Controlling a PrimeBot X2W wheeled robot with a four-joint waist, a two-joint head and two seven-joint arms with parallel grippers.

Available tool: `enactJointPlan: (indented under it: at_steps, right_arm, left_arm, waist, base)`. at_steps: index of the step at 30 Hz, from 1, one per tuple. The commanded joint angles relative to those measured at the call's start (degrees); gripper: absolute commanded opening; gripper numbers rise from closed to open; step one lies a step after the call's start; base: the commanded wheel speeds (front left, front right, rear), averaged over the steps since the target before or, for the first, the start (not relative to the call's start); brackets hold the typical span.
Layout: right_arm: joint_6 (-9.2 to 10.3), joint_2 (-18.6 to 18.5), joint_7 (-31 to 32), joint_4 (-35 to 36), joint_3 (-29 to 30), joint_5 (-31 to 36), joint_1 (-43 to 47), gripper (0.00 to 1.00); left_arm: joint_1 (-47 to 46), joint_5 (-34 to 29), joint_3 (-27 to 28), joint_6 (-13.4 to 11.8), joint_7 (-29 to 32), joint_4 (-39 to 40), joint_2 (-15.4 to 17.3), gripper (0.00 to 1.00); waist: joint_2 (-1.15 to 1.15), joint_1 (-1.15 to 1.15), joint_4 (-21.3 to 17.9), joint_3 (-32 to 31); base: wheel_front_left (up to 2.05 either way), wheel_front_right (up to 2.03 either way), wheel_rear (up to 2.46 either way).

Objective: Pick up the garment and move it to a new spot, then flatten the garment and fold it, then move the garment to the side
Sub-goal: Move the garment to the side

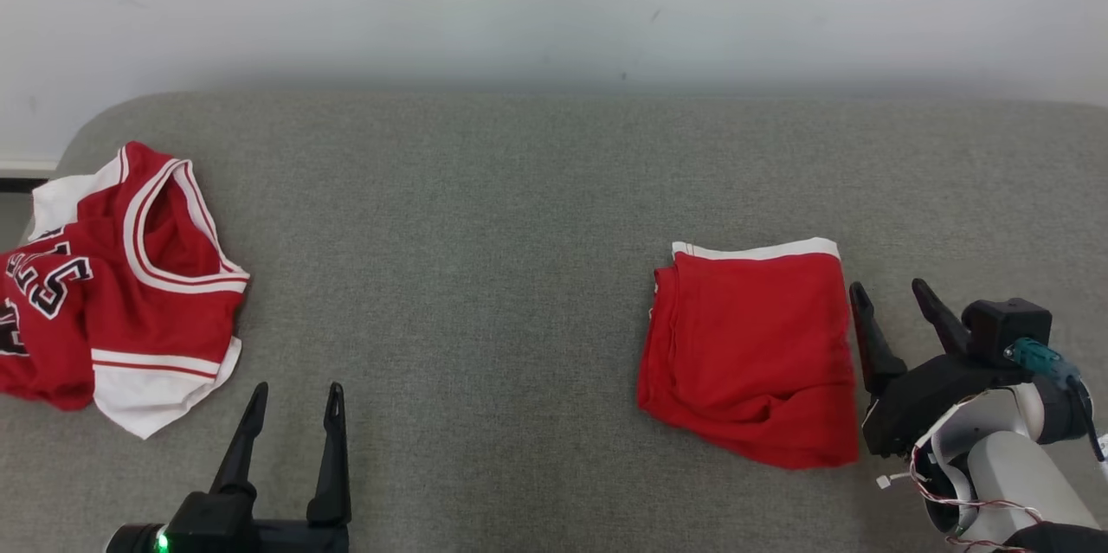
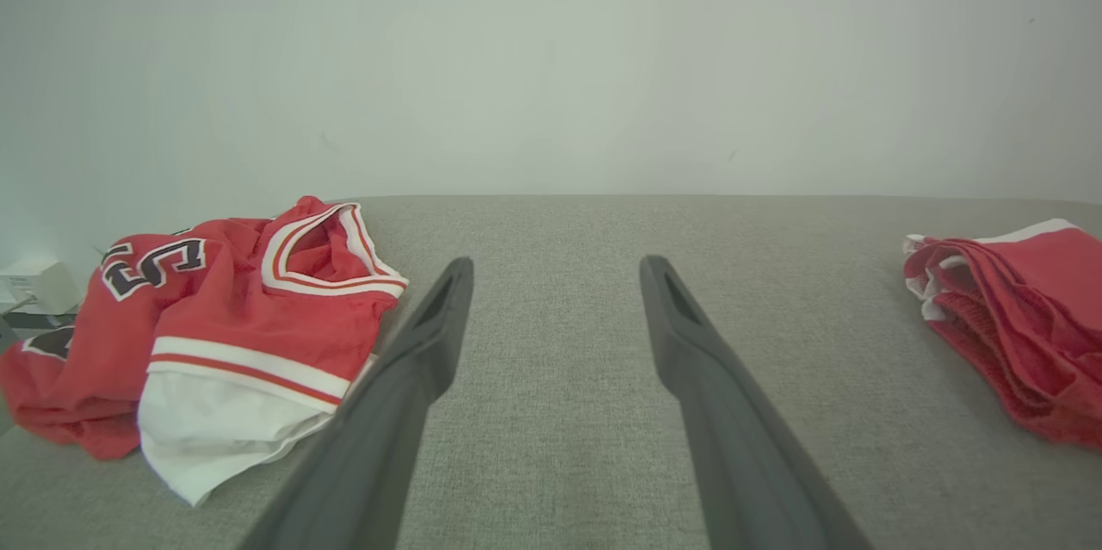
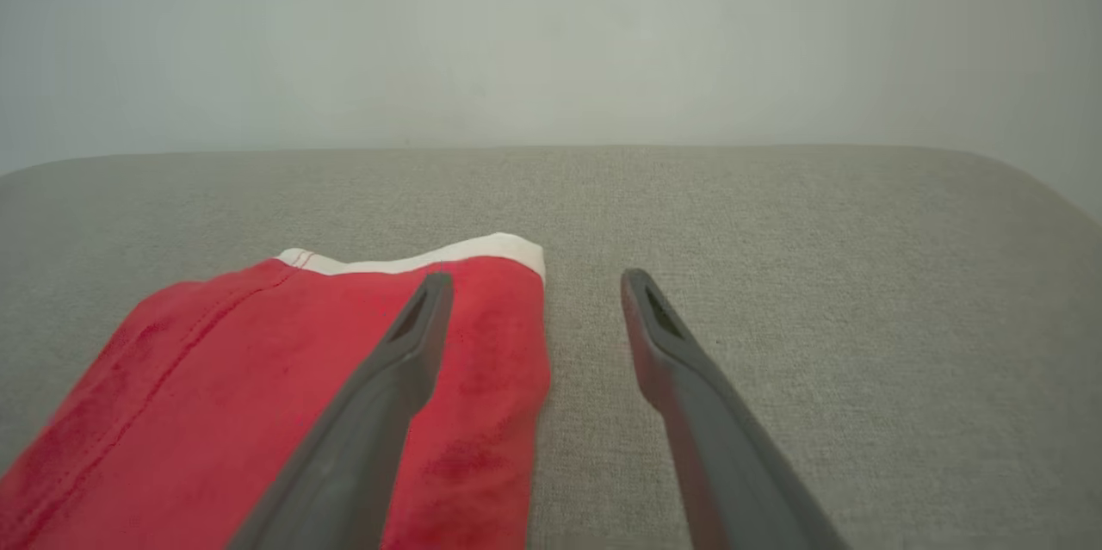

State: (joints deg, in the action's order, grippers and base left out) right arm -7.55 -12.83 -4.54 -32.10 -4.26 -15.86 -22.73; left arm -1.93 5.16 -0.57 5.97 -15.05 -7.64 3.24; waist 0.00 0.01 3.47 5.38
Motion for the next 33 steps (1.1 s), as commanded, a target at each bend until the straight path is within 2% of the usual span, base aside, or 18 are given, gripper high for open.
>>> enactJointPlan:
  at_steps: [1, 17, 18, 19, 20, 24, 33]
  right_arm:
    - [0.14, 0.0, 0.1, -1.3, -0.3, -0.6, -0.7, 1.0]
    - [0.14, 3.1, -1.3, -21.5, -5.9, -4.7, -5.9, 1.0]
    - [0.13, 3.4, -1.3, -22.2, -6.4, -5.2, -6.1, 0.79]
    - [0.08, 3.5, -1.4, -22.8, -6.9, -5.7, -6.3, 0.14]
    - [0.06, 3.4, -1.7, -23.2, -7.3, -6.1, -6.5, 0.0]
    - [0.09, 1.8, -2.8, -24.7, -8.9, -7.2, -8.2, 0.0]
    - [0.15, -2.8, -3.5, -23.7, -16.3, -6.5, -14.2, 0.0]
  left_arm:
    - [-0.9, 0.2, 0.0, -0.1, -0.2, -0.2, -0.1, 1.0]
    - [-4.2, -0.2, -0.3, 0.1, -0.2, -1.0, -0.3, 1.0]
    - [-4.2, -0.1, -0.1, 0.1, -0.2, -1.0, -0.3, 1.0]
    - [-4.1, -0.1, 0.0, 0.1, -0.2, -1.0, -0.3, 1.0]
    - [-4.0, -0.1, 0.1, 0.1, -0.2, -1.0, -0.3, 1.0]
    - [-3.5, -0.1, 0.3, 0.0, -0.2, -1.1, -0.3, 1.0]
    - [-4.2, -0.3, 0.6, 0.0, -0.2, 0.0, -0.3, 1.0]
  waist:
    - [0.0, -0.01, 1.3, 1.4]
    - [0.0, -0.01, 2.2, 4.1]
    - [0.0, -0.01, 2.2, 4.1]
    - [0.0, -0.01, 2.1, 4.0]
    - [0.0, -0.01, 2.1, 3.9]
    - [0.0, -0.01, 1.8, 3.6]
    - [0.0, -0.01, 0.1, 5.6]
  base:
    - [0.0, 0.0, 0.0]
    - [0.0, 0.0, 0.0]
    - [0.0, 0.0, 0.0]
    - [0.0, 0.0, 0.0]
    - [0.0, 0.0, 0.0]
    - [0.0, 0.0, 0.0]
    - [0.0, 0.0, 0.0]
